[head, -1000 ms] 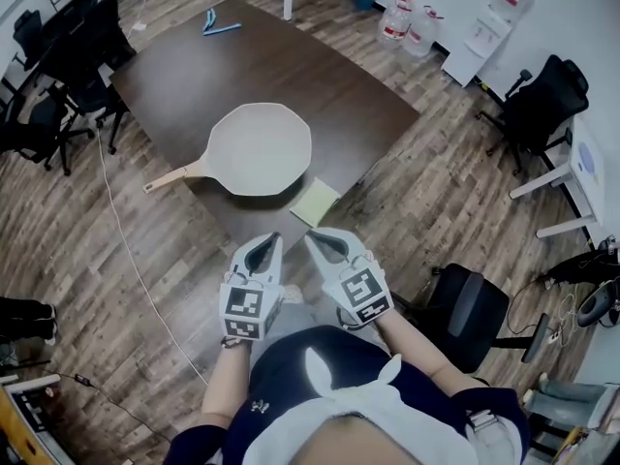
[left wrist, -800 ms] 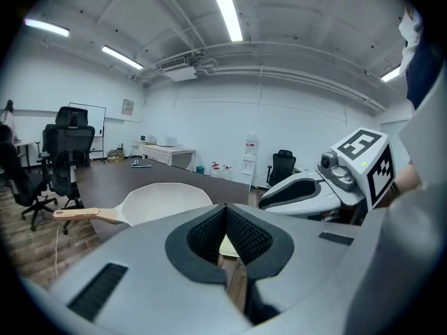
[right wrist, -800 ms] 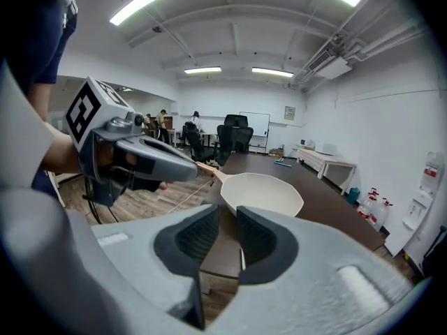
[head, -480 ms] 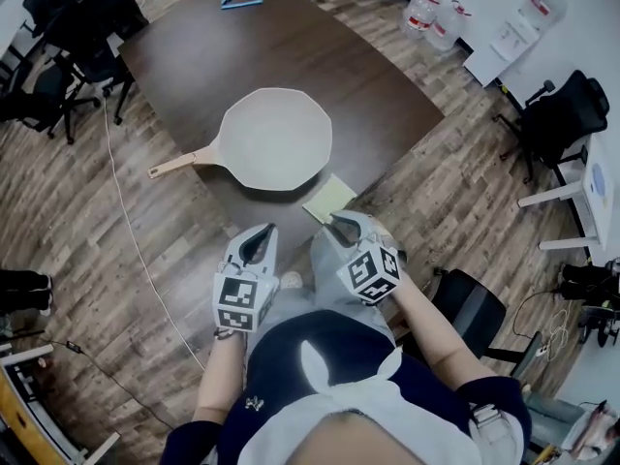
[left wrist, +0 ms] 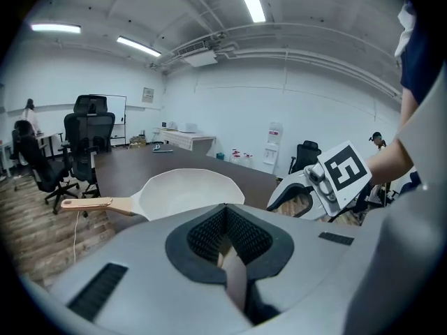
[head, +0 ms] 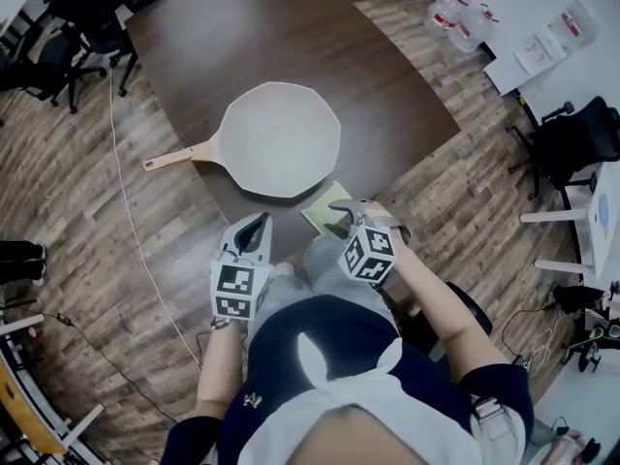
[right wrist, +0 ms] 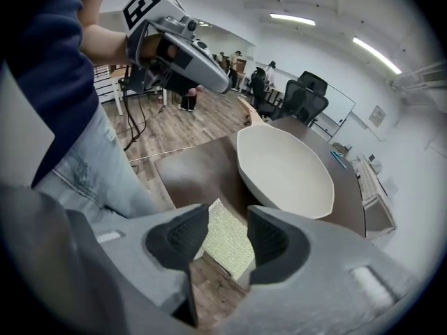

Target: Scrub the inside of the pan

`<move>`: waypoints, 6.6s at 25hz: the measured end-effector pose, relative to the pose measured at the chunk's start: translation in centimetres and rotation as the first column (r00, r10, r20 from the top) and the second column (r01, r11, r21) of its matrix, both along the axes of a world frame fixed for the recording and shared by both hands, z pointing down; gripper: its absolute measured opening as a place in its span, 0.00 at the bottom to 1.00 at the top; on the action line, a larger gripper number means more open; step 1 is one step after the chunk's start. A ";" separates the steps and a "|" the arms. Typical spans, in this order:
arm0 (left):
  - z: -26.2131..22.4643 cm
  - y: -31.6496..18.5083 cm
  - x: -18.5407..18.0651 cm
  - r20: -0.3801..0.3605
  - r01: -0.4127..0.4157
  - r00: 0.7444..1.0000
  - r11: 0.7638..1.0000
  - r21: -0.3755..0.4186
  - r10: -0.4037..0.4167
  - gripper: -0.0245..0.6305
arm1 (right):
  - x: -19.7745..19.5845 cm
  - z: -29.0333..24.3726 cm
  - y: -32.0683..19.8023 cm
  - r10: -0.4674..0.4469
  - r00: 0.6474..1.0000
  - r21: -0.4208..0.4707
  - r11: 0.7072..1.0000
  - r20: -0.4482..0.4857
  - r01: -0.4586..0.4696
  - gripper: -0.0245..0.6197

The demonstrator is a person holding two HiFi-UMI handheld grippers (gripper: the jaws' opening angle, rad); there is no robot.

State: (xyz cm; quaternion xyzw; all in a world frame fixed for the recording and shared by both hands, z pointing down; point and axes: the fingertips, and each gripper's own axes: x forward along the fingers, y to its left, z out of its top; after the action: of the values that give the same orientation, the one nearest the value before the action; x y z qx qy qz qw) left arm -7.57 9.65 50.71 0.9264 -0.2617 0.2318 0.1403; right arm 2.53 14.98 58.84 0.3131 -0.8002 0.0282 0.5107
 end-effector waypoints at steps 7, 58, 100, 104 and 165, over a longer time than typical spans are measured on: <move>1.3 -1.5 0.7 0.023 0.060 0.998 0.998 -0.029 -0.059 0.04 | 2.0 5.5 -0.2 -0.254 0.957 -0.144 0.962 -0.140 0.234 0.30; 6.3 -8.3 0.6 0.219 0.397 0.905 0.910 -0.119 -0.366 0.04 | 7.3 0.7 -4.1 -0.250 0.936 -0.283 0.905 0.249 0.317 0.05; 12.3 -14.3 -2.4 0.171 0.529 0.837 0.688 -0.496 -0.520 0.26 | -0.6 -0.8 -16.5 -0.314 0.943 -0.192 0.924 0.105 0.330 0.05; 12.6 -14.7 -2.8 0.211 0.542 0.835 0.691 -0.478 -0.508 0.26 | -0.9 0.6 -16.9 -0.341 0.938 -0.218 0.913 0.052 0.344 0.05; 13.4 -18.5 -4.1 0.299 0.593 0.799 0.604 -0.532 -0.521 0.06 | -10.8 8.2 -18.4 -0.375 0.891 -0.346 0.825 0.255 0.446 0.05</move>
State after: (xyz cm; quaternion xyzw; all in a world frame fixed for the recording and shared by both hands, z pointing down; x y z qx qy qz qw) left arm -11.67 -8.89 64.14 0.6889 -0.4569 0.2988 0.4768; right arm -8.27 -3.45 67.02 0.0195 -0.8681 0.1057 0.4846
